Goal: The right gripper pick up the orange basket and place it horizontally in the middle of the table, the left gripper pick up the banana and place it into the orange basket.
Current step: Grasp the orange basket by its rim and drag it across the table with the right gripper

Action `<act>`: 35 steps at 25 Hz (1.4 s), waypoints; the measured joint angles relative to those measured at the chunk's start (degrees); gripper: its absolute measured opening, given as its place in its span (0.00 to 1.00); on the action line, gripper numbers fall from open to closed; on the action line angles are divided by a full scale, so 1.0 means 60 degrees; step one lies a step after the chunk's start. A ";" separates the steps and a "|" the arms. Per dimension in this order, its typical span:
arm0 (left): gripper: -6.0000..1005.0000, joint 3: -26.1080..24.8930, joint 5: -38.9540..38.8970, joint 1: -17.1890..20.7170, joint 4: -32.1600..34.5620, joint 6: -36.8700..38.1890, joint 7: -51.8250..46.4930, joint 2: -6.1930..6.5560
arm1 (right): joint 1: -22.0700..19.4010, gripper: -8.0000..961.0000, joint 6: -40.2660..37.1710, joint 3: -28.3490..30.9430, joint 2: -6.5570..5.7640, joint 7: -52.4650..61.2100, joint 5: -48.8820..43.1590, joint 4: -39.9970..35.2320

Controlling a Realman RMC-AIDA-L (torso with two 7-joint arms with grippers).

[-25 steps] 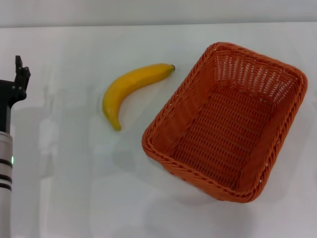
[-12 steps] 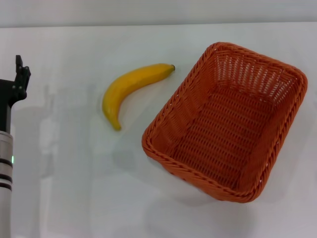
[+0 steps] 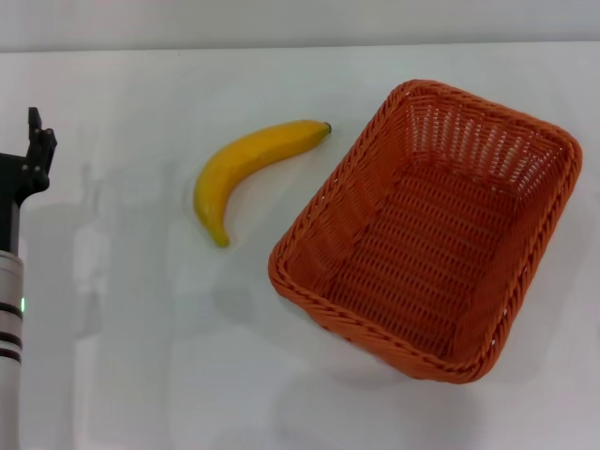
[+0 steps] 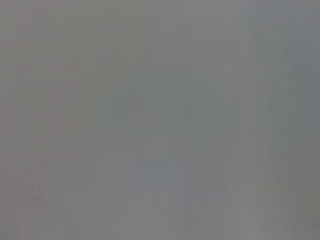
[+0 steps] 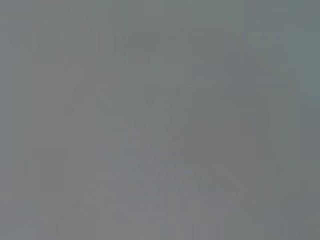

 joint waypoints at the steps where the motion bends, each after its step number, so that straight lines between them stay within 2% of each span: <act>1: 0.84 0.0000 0.0000 0.0002 0.0000 -0.0002 0.0000 0.0000 | 0.0000 0.89 0.0000 0.0000 0.0000 0.0001 0.0000 0.0004; 6: 0.84 0.0000 0.0000 0.0002 0.0000 -0.0006 0.0000 0.0001 | 0.0036 0.89 0.0001 -0.0037 -0.0024 0.0548 0.0006 -0.0089; 8: 0.84 0.0000 -0.0002 0.0002 0.0000 -0.0007 -0.0001 0.0000 | 0.0101 0.89 0.0001 -0.0224 -0.0158 0.1652 -0.0181 -0.0422; 9: 0.84 0.0000 -0.0001 0.0002 -0.0001 -0.0007 -0.0005 0.0000 | 0.0161 0.89 -0.0001 -0.0385 -0.0301 0.2536 -0.0314 -0.0695; 12: 0.84 0.0001 -0.0001 0.0002 -0.0030 -0.0007 -0.0140 0.0000 | 0.0444 0.89 -0.0088 -0.1347 -0.0950 0.5799 -0.1016 -0.1433; 17: 0.84 0.0014 0.0002 -0.0003 -0.0064 -0.0007 -0.0459 0.0022 | 0.1395 0.89 -0.0975 -0.2861 -0.2382 1.0142 -0.2165 -0.1738; 19: 0.84 0.0014 0.0007 -0.0035 -0.0074 -0.0043 -0.0462 0.0024 | 0.1987 0.89 -0.1463 -0.3215 -0.2950 1.1455 -0.3200 -0.1825; 23: 0.84 0.0014 0.0013 -0.0087 -0.0090 -0.0089 -0.0464 0.0028 | 0.3160 0.89 -0.2191 -0.3320 -0.3588 1.3004 -0.5366 -0.1892; 26: 0.84 0.0014 0.0015 -0.0127 -0.0092 -0.0093 -0.0463 0.0030 | 0.3882 0.89 -0.2535 -0.3331 -0.3871 1.3666 -0.6697 -0.1937; 29: 0.84 0.0015 0.0016 -0.0171 -0.0090 -0.0095 -0.0454 0.0030 | 0.4578 0.89 -0.2845 -0.3385 -0.4041 1.4295 -0.7982 -0.2200; 35: 0.84 0.0015 0.0024 -0.0197 -0.0088 -0.0095 -0.0419 0.0030 | 0.5503 0.89 -0.3066 -0.4251 -0.4090 1.5245 -0.9290 -0.3051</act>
